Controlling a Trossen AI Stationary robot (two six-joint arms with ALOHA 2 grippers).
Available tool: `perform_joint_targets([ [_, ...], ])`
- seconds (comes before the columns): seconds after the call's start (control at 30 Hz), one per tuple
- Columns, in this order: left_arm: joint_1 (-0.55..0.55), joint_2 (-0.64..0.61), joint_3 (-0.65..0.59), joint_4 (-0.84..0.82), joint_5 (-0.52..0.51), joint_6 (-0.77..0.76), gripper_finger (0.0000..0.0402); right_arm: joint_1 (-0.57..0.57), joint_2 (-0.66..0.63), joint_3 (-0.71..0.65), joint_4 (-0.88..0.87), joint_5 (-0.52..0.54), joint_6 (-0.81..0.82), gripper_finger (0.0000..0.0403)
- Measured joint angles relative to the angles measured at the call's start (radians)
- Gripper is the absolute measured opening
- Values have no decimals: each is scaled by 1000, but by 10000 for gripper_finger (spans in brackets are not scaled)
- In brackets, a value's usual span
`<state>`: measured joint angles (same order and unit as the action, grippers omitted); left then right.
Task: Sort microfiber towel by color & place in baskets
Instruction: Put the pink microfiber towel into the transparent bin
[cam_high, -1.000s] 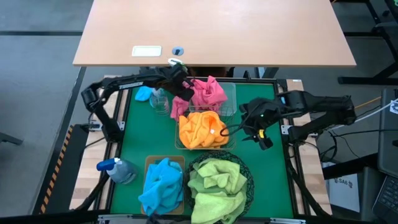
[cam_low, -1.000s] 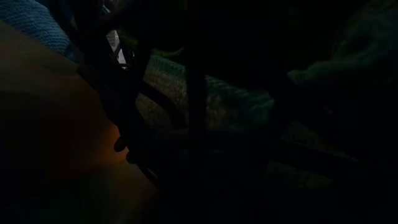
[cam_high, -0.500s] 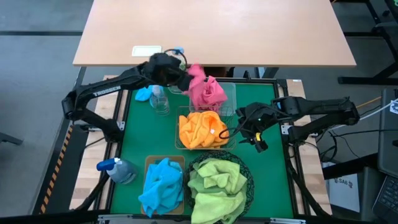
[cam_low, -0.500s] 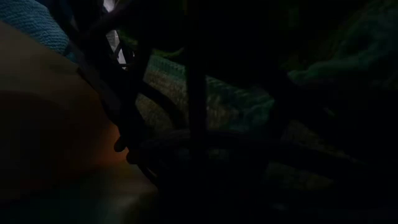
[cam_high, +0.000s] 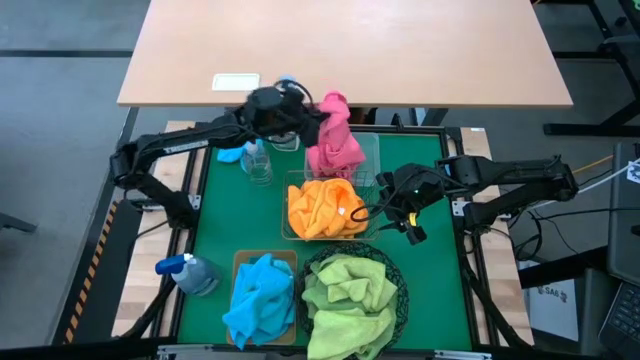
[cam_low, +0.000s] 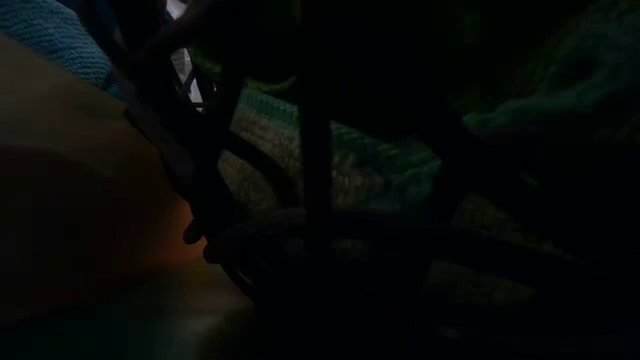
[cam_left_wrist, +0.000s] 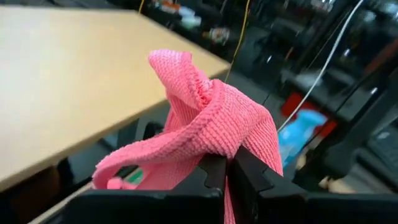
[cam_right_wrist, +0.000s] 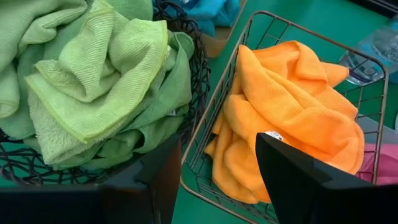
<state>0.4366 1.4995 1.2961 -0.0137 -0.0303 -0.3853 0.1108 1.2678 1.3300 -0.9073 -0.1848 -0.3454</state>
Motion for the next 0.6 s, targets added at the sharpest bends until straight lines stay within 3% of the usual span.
perform_joint_targets([
  [0.37,-15,247,0,-10,-6,58,24,0,0,0,-2,-10,0,205],
  [0.6,-15,292,-1,-12,-6,56,56,0,0,0,-3,-10,0,205],
])
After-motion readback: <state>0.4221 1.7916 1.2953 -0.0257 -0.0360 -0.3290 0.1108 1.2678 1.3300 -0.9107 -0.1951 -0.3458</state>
